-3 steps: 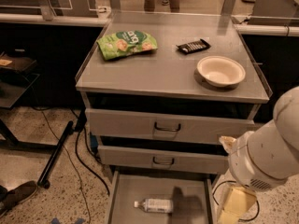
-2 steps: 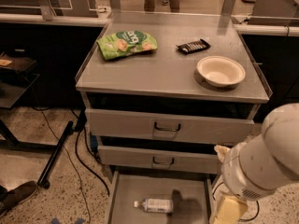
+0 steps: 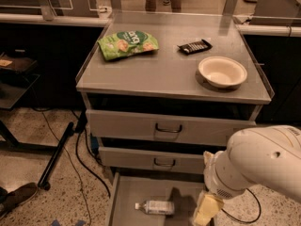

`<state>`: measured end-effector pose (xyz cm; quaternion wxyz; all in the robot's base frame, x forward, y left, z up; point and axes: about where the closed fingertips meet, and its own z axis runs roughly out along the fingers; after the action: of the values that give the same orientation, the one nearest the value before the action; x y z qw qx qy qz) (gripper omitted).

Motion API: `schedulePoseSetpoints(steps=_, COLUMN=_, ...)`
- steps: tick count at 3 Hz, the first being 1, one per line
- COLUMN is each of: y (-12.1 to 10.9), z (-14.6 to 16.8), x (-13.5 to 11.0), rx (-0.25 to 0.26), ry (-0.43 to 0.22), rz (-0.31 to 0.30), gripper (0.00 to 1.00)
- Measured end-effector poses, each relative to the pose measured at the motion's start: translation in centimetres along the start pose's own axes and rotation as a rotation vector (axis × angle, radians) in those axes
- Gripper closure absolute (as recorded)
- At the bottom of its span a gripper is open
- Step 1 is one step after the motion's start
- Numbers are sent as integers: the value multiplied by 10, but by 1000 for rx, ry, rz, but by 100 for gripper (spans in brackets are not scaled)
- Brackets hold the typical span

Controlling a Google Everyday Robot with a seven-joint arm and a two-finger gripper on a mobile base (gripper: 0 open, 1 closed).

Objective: Pick blue plastic bottle from bottom drawer and place on counter

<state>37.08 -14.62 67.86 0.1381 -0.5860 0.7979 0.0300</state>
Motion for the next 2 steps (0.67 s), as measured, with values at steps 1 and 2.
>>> schedulePoseSetpoints(steps=1, y=5, z=26, x=7, rx=-11, ry=-37, rz=14, gripper=0)
schedulePoseSetpoints(steps=2, y=3, z=74, x=18, rx=-33, ry=-63, rz=49, gripper=0)
